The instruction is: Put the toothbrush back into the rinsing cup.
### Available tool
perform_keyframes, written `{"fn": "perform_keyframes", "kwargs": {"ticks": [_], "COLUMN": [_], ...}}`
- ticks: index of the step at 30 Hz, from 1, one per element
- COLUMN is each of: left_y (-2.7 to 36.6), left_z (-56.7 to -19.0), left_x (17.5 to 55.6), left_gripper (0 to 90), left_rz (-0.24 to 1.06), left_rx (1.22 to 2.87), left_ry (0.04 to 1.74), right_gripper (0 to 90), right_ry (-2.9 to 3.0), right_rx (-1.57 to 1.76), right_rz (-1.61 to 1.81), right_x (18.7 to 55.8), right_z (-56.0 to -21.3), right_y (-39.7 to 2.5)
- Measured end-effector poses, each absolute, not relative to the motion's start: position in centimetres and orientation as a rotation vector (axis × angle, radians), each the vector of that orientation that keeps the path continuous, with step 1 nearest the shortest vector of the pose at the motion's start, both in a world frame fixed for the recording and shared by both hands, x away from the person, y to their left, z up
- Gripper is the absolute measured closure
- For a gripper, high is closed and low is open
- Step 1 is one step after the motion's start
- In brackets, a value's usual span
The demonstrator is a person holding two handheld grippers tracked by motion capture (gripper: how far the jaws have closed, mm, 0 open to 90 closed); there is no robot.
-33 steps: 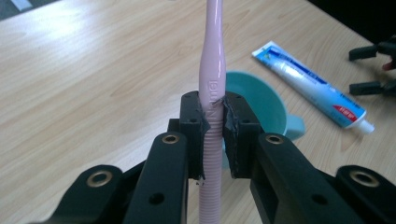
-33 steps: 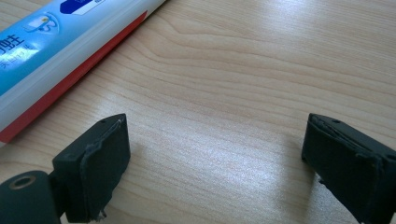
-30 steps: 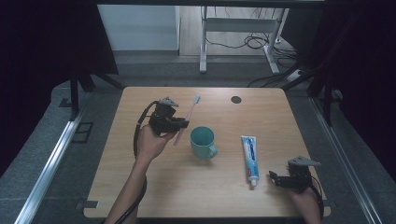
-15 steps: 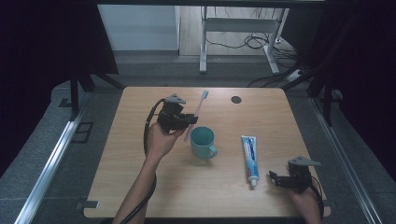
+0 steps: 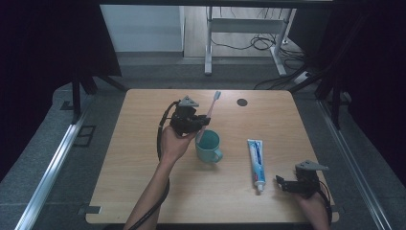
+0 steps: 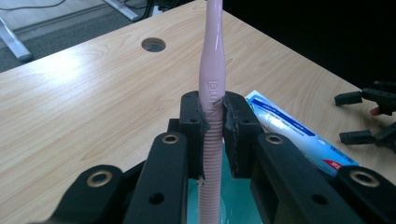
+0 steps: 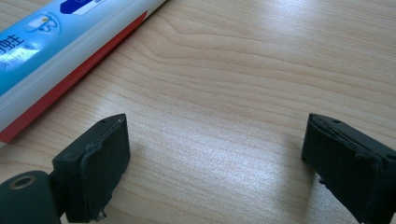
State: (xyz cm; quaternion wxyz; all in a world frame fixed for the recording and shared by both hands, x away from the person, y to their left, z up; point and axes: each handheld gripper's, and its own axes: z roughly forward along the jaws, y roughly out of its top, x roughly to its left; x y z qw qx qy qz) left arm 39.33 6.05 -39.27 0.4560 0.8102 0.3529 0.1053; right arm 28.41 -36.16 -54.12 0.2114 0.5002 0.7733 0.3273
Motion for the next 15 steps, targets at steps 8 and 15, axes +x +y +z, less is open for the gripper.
{"fn": "perform_keyframes", "kwargs": {"ticks": [8, 15], "left_y": [5.6, 5.4], "left_z": [-40.7, -41.8], "left_x": [39.4, 39.3], "left_gripper": [79.0, 79.0], "left_rz": [0.269, 0.262], "left_rx": [1.984, 1.988], "left_ry": [0.879, 0.884], "right_gripper": [7.6, 7.6], "right_ry": [2.149, 2.150], "right_rx": [1.388, 1.388], "right_rz": [0.910, 0.910], "right_x": [28.4, 28.4], "right_z": [-54.1, -54.1], "right_y": [-36.2, -36.2]}}
